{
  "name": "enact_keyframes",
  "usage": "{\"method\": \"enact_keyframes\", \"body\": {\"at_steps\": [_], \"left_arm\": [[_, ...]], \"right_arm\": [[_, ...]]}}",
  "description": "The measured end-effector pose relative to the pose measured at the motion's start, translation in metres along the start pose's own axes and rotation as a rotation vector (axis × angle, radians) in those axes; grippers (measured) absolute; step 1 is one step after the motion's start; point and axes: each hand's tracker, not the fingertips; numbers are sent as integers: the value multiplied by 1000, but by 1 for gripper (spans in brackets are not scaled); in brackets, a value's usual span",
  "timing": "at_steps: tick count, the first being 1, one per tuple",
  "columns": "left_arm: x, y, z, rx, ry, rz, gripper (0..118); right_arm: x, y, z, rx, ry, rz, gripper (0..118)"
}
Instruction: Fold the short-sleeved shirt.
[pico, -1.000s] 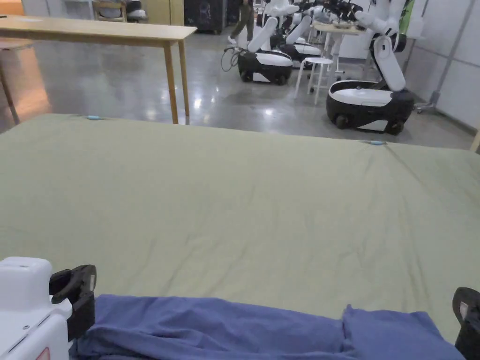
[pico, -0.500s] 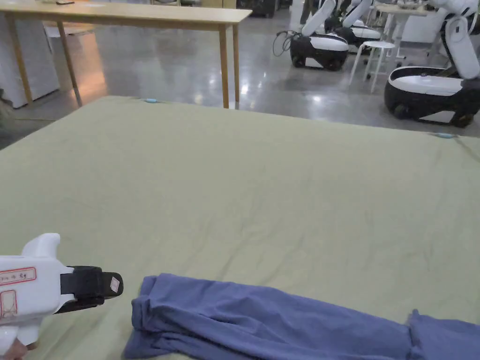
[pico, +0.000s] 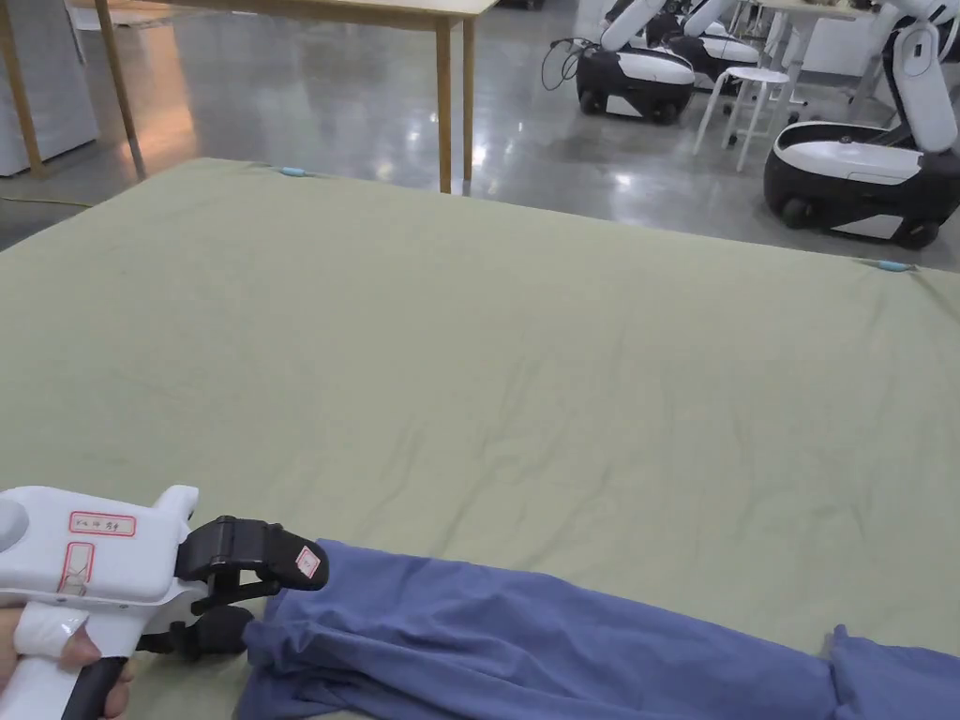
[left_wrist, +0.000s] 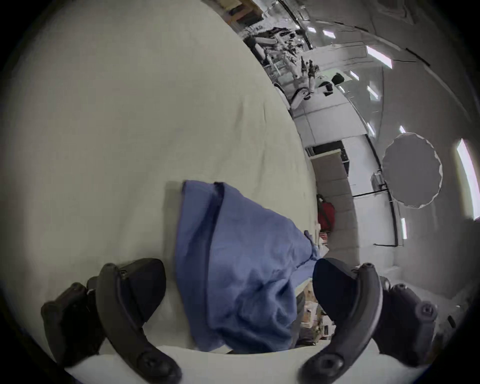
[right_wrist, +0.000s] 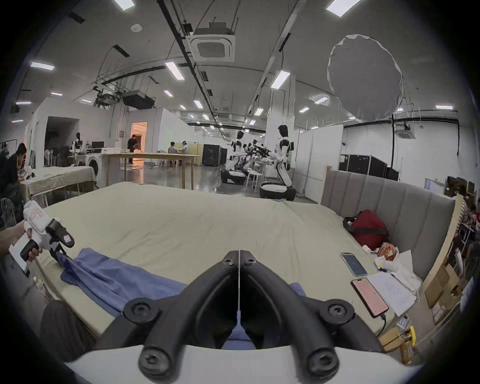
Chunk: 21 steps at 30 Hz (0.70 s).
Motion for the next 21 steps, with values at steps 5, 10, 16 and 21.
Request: {"method": "enact_keyframes", "body": {"at_steps": [5,10,16,21], "left_arm": [[4,3,-25,-50,-54,23,85],[8,4,-33,-54,83,-12,9],[16,10,4,2,41,2,4],[30,12,51,85,64,-8,4]], "right_arm": [[5,-1,-3,-14,3,-27,2],[13,-5,-1,-21,2,-43,2],[21,1,6,16,-20,-50,2],[31,4,5,30,-30,-53,2]]}}
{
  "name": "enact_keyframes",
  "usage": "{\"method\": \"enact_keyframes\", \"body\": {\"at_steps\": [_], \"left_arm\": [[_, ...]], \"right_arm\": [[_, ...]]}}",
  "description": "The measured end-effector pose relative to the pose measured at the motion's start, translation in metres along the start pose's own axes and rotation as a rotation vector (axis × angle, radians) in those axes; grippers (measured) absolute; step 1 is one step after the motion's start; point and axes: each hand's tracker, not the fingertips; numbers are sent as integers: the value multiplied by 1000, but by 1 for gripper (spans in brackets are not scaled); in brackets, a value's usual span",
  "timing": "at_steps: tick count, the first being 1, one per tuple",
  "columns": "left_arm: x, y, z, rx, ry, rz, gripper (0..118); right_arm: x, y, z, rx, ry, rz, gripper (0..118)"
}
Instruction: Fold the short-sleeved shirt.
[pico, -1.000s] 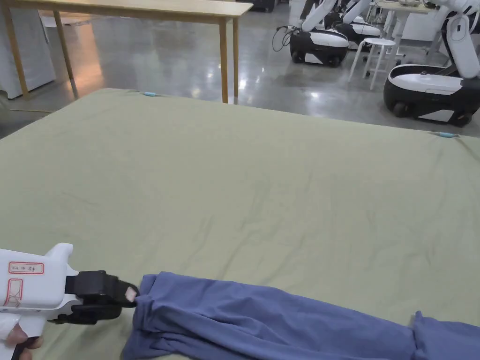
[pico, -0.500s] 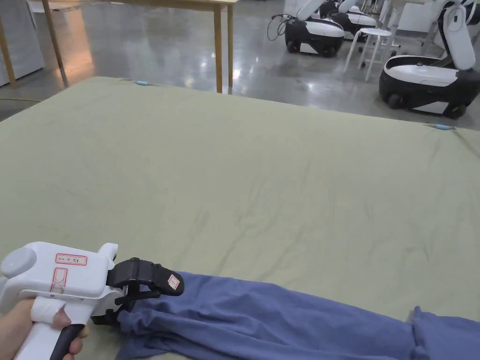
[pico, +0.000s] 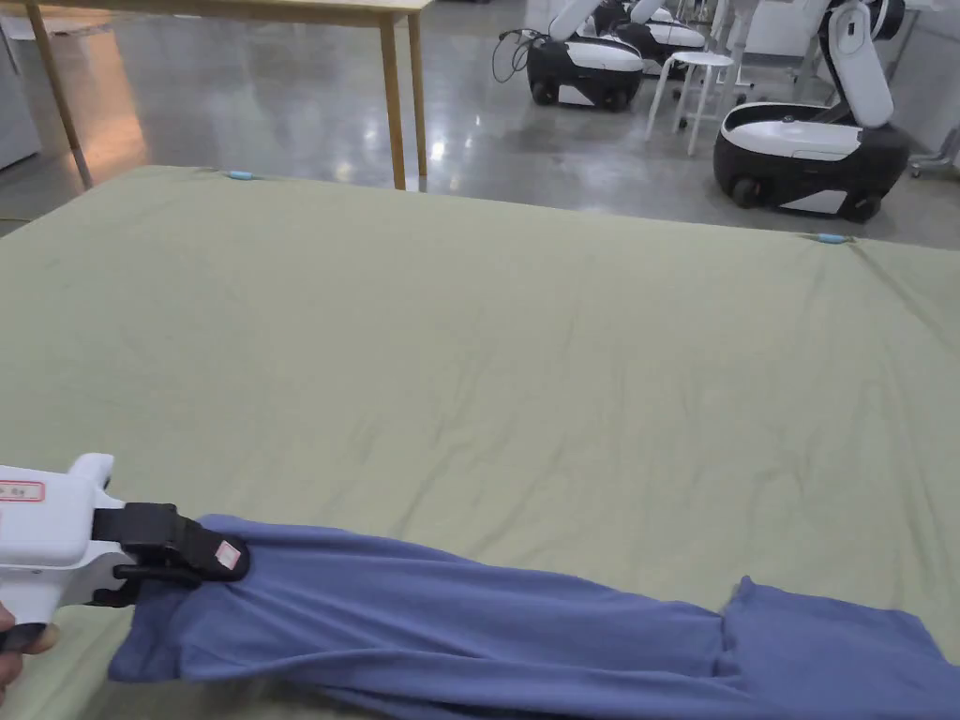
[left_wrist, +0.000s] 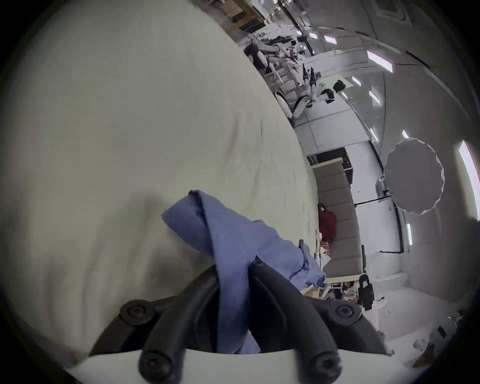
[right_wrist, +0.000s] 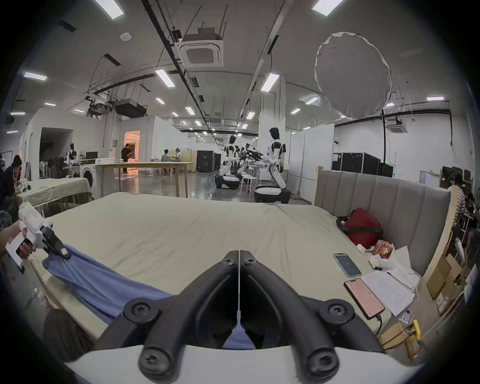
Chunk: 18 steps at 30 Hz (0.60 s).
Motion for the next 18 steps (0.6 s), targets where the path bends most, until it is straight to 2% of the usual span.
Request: {"method": "enact_keyframes", "body": {"at_steps": [3,8,14,18], "left_arm": [[7,5,22,43,39,10,4],[58,1,21,37,78,-83,4],[141,-20,-26,-21,133,-273,4],[185,-40,-76,-104,131,-348,4]], "right_arm": [[7,1,0,4,1,-7,2],[17,-4,2,5,-8,-16,2],[30,-10,4,-3,-29,-46,2],[38,-10,6,-7,-43,-43,2]]}}
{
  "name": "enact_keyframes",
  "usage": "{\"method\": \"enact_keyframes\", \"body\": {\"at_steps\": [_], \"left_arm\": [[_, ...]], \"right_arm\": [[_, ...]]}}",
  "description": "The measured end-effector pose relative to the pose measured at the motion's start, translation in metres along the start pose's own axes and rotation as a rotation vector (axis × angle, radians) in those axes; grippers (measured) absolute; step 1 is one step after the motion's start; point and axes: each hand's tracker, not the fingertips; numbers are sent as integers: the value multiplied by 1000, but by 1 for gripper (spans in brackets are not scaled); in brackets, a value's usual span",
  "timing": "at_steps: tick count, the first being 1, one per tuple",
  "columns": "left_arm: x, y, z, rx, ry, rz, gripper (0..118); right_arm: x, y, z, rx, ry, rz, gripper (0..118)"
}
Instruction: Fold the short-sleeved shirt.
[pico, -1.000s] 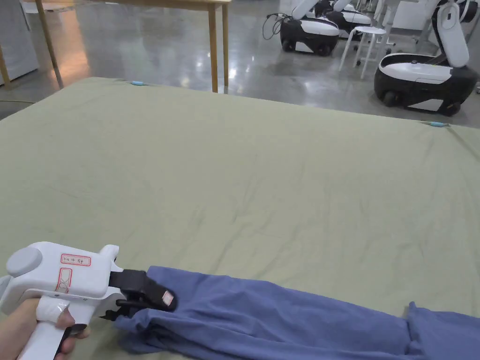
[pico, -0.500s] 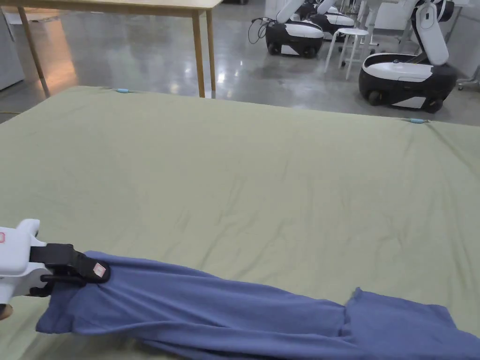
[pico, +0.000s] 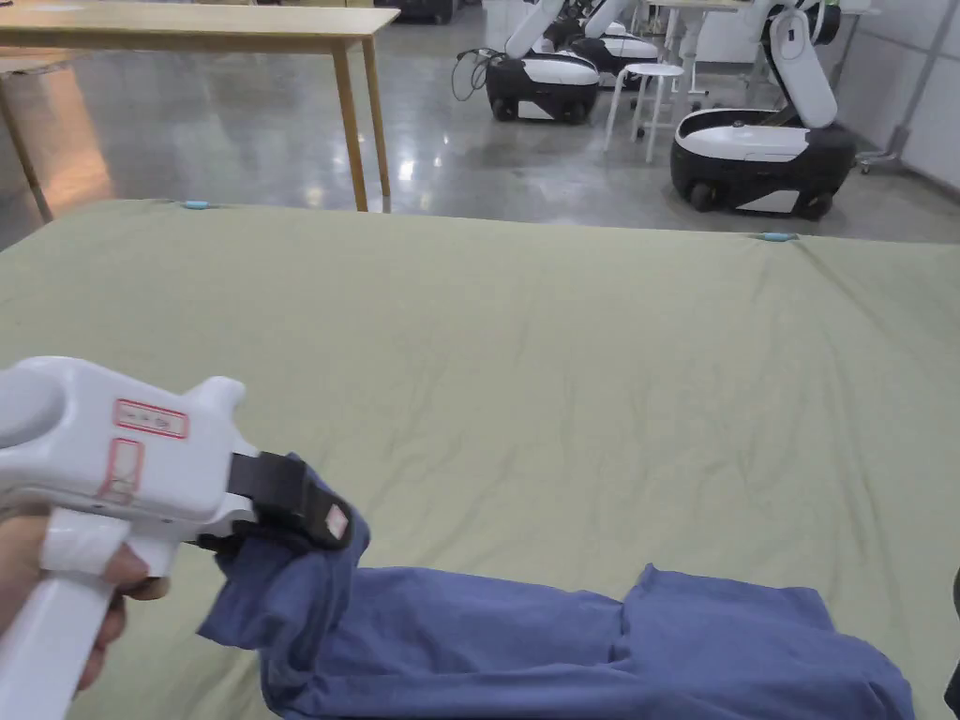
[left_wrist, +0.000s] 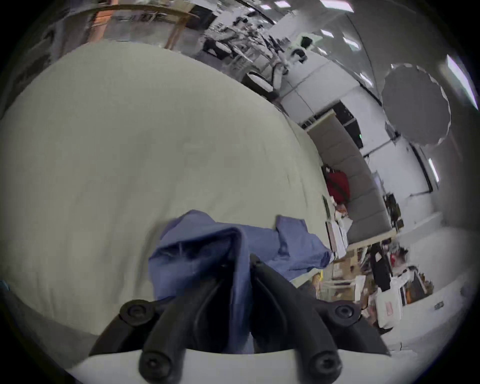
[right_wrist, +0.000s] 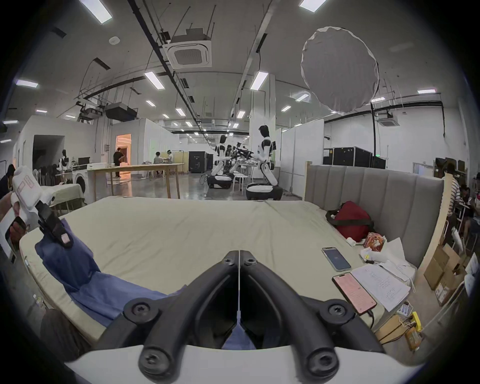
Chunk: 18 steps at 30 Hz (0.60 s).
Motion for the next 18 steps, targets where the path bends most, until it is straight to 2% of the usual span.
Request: {"method": "enact_keyframes", "body": {"at_steps": [5,10,11,12,13,14,16,18], "left_arm": [[50,-7,-77,-111,37,-80,4],[72,-15,-160,-170,85,-139,6],[75,-17,-175,-193,89,-142,15],[77,-21,-186,-212,87,-144,43],[76,-23,-196,-230,32,-129,102],[73,-27,-202,-236,-7,-116,118],[80,-35,-190,-161,-12,-91,111],[80,-40,-174,-152,-33,-74,110]], "right_arm": [[12,-3,1,-7,-21,-22,2],[16,-8,1,-28,-41,-31,2],[17,-8,1,-35,-43,-33,2],[18,-9,2,-39,-45,-33,2],[18,-11,2,-45,-49,-31,2],[19,-12,1,-52,-53,-28,2],[21,-13,1,-61,-55,-25,2],[19,-13,0,-70,-55,-24,2]]}}
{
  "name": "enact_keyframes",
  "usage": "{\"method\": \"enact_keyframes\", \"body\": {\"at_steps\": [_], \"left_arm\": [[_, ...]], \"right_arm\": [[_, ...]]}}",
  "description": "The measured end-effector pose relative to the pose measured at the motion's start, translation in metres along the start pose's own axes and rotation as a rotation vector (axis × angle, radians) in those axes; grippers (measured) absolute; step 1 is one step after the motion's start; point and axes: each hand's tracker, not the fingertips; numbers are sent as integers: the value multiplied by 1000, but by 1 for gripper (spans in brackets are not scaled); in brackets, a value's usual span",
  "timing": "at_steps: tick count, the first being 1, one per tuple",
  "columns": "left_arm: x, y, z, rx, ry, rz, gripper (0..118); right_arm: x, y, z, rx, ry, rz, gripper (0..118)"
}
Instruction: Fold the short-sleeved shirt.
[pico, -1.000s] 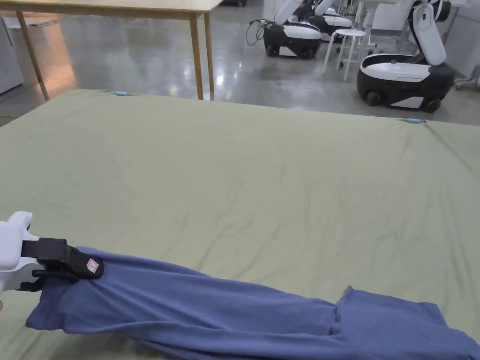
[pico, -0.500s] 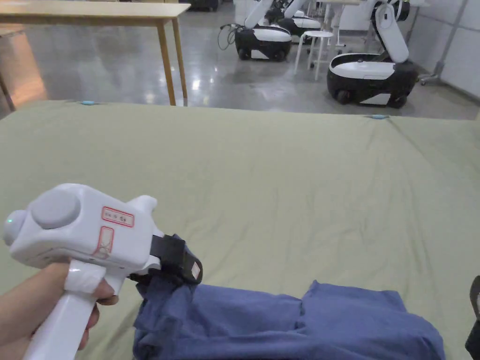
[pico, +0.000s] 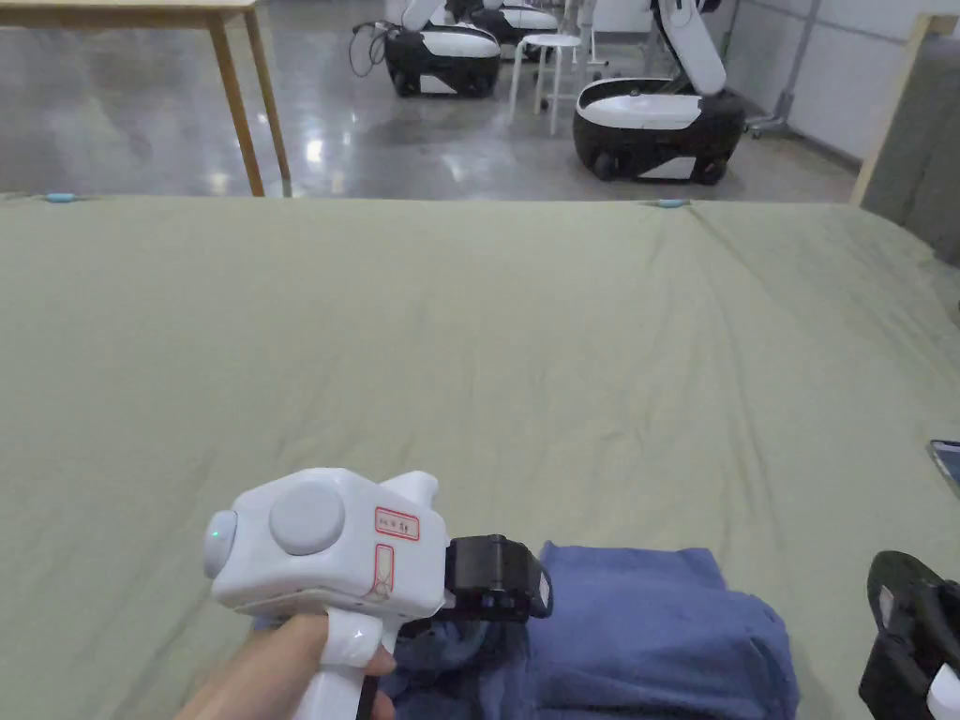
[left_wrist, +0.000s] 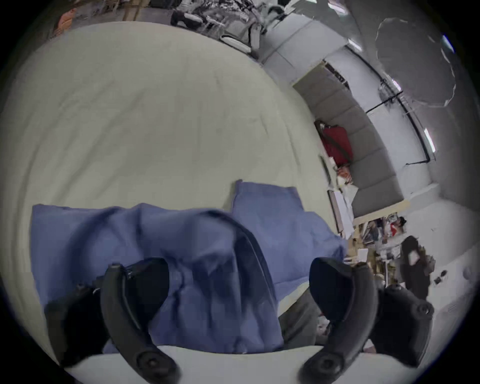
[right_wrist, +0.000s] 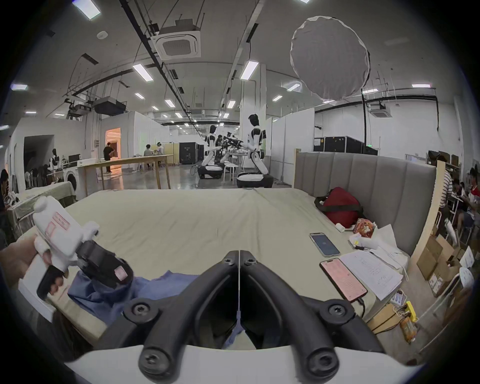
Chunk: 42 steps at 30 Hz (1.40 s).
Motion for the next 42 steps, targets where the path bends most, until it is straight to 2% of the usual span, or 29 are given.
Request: {"method": "enact_keyframes", "body": {"at_steps": [2,3,5,6,8,12,13,16,17,20,26,31,35,38,42], "left_arm": [[-15,3,30,81,-60,1,98],[-20,1,42,110,-72,4,83],[-32,-6,64,178,-84,33,10],[-41,-8,69,173,-91,33,1],[-51,-10,70,213,-85,48,1],[-57,-12,37,182,-114,55,1],[-55,-18,20,76,-175,179,1],[-53,-22,-24,-25,-239,236,1],[-52,-23,-37,27,-201,160,1],[-46,-35,-59,34,-182,106,0],[-39,-28,-25,62,-156,62,1],[-46,-35,69,206,-203,6,1],[-88,-38,124,309,-108,71,1],[-124,-37,128,296,-17,128,1],[-154,-39,117,257,-61,159,8]], "right_arm": [[-1,-1,-3,-9,7,-3,2],[-3,-2,-5,-12,11,-7,2],[-7,-3,-9,-22,28,-19,2],[-10,-3,-11,-26,36,-19,2],[-14,-4,-13,-31,45,-14,2],[-22,-5,-12,-43,64,-5,2],[-23,-5,-11,-45,67,-4,2],[-20,-5,-8,-48,63,6,2],[-19,-6,-7,-51,60,8,2],[-15,-7,-7,-66,45,7,2],[-12,-8,-15,-90,45,-14,2],[-19,1,-21,-76,65,-8,2],[-30,5,-25,-65,84,14,2],[-37,7,-27,-64,103,19,2],[-42,7,-26,-62,113,33,2]]}}
